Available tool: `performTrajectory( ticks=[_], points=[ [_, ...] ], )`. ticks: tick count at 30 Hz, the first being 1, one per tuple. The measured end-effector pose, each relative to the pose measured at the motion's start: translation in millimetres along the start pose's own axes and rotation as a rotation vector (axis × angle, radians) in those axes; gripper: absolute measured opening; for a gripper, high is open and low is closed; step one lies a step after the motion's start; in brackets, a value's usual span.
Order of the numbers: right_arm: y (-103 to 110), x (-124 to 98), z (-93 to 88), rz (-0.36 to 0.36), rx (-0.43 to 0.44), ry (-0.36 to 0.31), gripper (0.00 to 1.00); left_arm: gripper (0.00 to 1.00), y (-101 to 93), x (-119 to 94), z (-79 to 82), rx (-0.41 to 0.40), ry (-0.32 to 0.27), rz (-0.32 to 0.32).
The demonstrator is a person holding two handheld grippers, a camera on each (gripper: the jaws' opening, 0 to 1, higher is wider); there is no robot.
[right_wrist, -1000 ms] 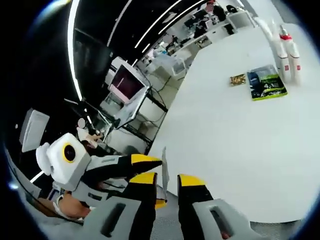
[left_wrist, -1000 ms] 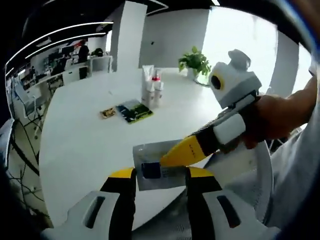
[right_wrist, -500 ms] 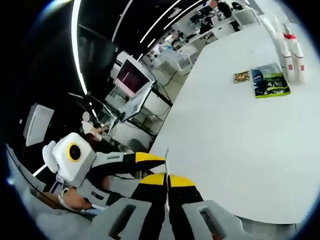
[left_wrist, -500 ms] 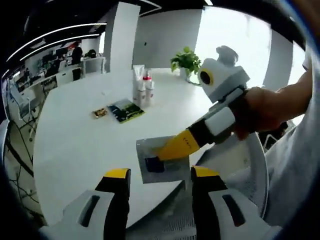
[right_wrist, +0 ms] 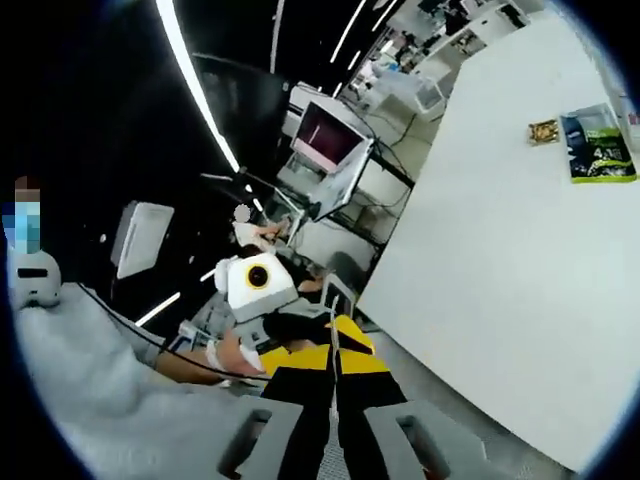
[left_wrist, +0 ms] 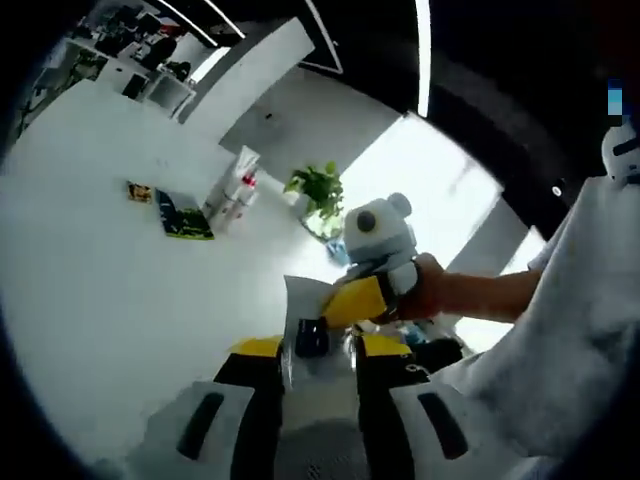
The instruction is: Arrange the skincare products in the storage area until every visible bottle or jar stands upright without overlapping.
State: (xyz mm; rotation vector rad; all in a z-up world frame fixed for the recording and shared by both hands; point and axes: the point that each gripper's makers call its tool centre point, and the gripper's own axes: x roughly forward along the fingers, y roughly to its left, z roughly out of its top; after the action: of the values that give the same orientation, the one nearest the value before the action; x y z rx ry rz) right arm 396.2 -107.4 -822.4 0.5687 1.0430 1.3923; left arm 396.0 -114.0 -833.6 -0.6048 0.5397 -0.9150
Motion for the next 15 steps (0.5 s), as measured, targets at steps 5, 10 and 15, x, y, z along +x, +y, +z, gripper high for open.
performTrajectory(
  ticks=[5,10,15],
  points=[
    [-1.4,-1.6,3.0,0.012,0.017,-0.016,0.00,0.05,-2.4,-1.7,6.3,-0.050,-0.038,-0.052],
    [-4.0,0.5,7.7,0.013,0.036,-0.052,0.00,0.00,0.5,-1.9,10.6,-0.105,-0.069,-0.070],
    [-5.0,2.4,20.2,-0.004,0.005,-0.138,0.03,0.00,1.9,-4.0,15.6,-0.176,-0.097,-0.086]
  ],
)
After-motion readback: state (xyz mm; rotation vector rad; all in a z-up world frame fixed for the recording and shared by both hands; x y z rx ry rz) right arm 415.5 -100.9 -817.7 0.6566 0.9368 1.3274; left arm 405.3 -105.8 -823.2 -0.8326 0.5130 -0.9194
